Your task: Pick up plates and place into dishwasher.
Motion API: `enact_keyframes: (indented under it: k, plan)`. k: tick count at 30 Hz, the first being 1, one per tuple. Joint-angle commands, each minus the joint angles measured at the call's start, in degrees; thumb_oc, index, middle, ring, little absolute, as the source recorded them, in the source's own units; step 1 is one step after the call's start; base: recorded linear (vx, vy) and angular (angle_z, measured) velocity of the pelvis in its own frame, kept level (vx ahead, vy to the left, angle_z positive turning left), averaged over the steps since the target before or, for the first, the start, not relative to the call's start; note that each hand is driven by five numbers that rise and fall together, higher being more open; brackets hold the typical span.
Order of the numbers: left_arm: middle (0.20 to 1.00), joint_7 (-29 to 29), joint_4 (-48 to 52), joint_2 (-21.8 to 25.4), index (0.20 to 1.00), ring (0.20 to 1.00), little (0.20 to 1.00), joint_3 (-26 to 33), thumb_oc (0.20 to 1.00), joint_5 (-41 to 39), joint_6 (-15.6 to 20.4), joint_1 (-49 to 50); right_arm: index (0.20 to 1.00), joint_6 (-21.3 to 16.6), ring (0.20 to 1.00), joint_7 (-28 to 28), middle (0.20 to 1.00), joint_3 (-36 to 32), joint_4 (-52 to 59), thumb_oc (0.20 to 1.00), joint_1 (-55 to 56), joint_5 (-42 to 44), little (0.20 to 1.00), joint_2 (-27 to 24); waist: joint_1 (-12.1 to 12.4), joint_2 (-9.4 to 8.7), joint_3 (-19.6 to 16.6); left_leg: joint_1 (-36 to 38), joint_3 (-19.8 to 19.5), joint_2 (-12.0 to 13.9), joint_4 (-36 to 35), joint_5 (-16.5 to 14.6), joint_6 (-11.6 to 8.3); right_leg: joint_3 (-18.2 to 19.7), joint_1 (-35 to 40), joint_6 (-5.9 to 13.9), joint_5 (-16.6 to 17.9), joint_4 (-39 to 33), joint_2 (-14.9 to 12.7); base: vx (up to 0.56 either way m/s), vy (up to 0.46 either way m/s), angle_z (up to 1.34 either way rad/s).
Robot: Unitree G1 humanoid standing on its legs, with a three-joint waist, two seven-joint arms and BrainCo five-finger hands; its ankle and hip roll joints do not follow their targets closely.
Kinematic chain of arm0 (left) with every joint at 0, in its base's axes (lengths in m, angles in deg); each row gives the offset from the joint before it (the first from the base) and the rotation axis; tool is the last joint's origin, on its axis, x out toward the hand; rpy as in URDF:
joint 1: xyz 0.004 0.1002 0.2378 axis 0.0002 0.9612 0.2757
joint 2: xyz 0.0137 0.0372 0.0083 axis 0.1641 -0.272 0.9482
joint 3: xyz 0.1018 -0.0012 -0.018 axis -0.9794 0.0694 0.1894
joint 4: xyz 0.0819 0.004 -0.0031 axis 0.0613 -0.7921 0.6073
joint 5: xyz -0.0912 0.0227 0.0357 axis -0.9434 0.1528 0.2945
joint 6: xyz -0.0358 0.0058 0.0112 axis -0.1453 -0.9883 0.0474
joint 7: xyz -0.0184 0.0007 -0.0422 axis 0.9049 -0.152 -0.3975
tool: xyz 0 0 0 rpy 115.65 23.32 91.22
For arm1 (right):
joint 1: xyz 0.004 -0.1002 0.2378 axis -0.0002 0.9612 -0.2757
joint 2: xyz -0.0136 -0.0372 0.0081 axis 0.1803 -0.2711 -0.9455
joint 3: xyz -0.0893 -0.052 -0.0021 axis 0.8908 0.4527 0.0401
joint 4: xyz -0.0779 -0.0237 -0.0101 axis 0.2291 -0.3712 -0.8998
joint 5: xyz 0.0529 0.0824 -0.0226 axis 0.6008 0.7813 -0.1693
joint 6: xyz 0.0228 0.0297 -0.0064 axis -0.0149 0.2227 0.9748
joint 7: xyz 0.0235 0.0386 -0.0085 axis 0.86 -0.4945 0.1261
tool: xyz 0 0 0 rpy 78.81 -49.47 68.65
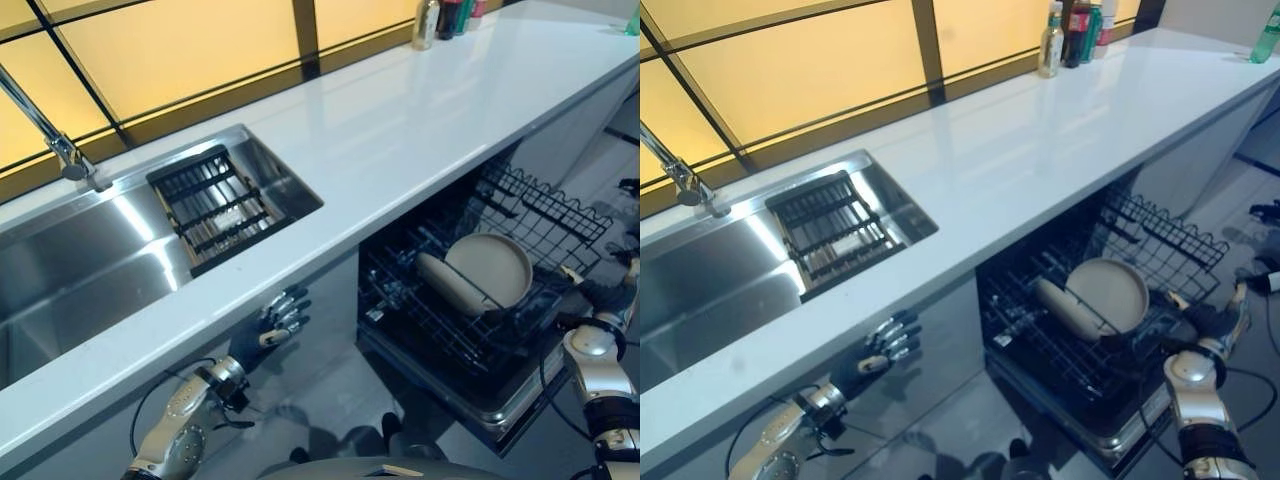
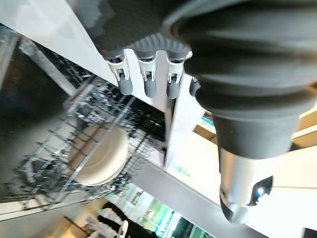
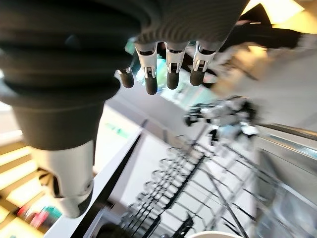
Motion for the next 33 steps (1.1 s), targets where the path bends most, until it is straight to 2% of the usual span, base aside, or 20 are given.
enact_keyframes:
  k: [1, 4, 11, 18, 22, 25, 28, 33]
  plan:
    - [1.0, -1.2, -0.5, -0.7, 1.0, 1.0, 1.0, 0.1, 1.0, 3.8, 0.4, 0.3, 1.0, -3.4, 1.0, 1.8, 1.0, -1.5, 2.8, 1.0, -1.7, 4.3, 1.0, 0.5, 0.0, -1.34, -0.8, -3.5, -0.1, -1.6, 7.4, -5.1, 5.81, 0.0, -1.1, 0.12, -2.7, 5.6, 0.5, 0.0, 0.0, 0.0]
    - [1.0, -1.0, -6.2, -1.9, 1.0, 1.0, 1.0, -0.4, 1.0, 7.2, -0.7, 0.3, 1.0, -5.5, 1.0, 4.7, 1.0, 0.3, 2.4, 1.0, 0.0, 7.8, 1.0, 3.2, -0.2, -2.09, -0.5, -3.8, 0.6, -2.0, 8.4, -5.8, 6.41, 0.2, -1.8, 0.35, -2.3, 5.8, 0.4, -0.01, -0.059, -0.07]
    - [1.0, -0.5, -16.0, -2.4, 1.0, 1.0, 1.0, -1.8, 1.0, 11.5, -3.0, -0.2, 1.0, -8.8, 1.0, 4.3, 1.0, -0.3, -4.1, 1.0, -1.8, 12.5, 1.0, 2.7, 0.5, -2.45, 0.8, -6.7, 0.6, -2.1, 12.3, -6.7, 6.83, 0.0, -3.8, 0.09, -2.3, 7.7, 0.5, -0.02, -0.061, -0.04]
    - [1.0, 0.6, -26.8, -3.8, 1.0, 1.0, 1.0, -1.8, 1.0, 17.7, -0.3, -0.4, 1.0, -10.0, 1.0, 0.8, 1.0, -2.7, -5.5, 1.0, -3.9, 11.9, 1.0, 0.2, 0.6, -2.08, 2.4, -9.1, 0.0, -1.9, 14.1, -6.5, 6.45, -0.2, -5.5, -0.21, -2.3, 8.6, 0.7, 0.0, -0.02, 0.0]
    - [1.0, 1.7, -30.0, -4.7, 1.0, 1.0, 1.0, -0.3, 1.0, 19.8, 0.6, -0.1, 1.0, -9.9, 1.0, 4.0, 1.0, -4.1, -6.2, 1.0, -3.2, 13.1, 1.0, -0.5, 0.4, -2.35, 3.2, -10.5, 0.2, -2.0, 16.0, -6.9, 6.32, -0.1, -6.8, -0.11, -2.1, 9.5, 0.6, 0.01, -0.036, -0.01]
    - [1.0, 1.3, -30.9, -4.7, 1.0, 1.0, 1.0, 0.2, 1.0, 20.1, 1.9, -0.2, 1.0, -10.4, 1.0, 7.9, 1.0, -4.0, -8.4, 1.0, -3.1, 17.3, 1.0, -0.5, 0.5, -2.42, 4.6, -12.7, -0.2, -2.1, 18.5, -7.3, 6.48, 0.0, -8.5, -0.41, -2.1, 10.9, 0.5, -0.04, -0.066, -0.03]
    - [1.0, 1.3, -29.6, -3.5, 1.0, 1.0, 1.0, -1.2, 1.0, 18.6, 3.1, -2.2, 1.0, -11.1, 1.0, 11.5, 1.0, -2.4, -11.4, 1.0, -6.3, 22.8, 1.0, -0.7, 1.3, -1.74, 7.1, -16.2, -1.1, -2.4, 20.2, -6.8, 6.38, -0.3, -11.3, -0.9, -2.1, 12.5, 0.5, -0.16, -0.043, 0.04]
    - [1.0, 2.0, -27.4, -2.3, 1.0, 1.0, 1.0, -3.0, 1.0, 15.7, 4.5, -5.6, 1.0, -12.2, 1.0, 12.6, 1.0, -1.6, -16.6, 1.0, -11.4, 29.7, 1.0, -1.3, 1.7, -0.55, 10.3, -20.7, -1.6, -2.2, 22.9, -6.4, 5.96, -0.8, -14.8, -1.89, -2.5, 14.9, 0.8, -0.09, -0.025, 0.07]
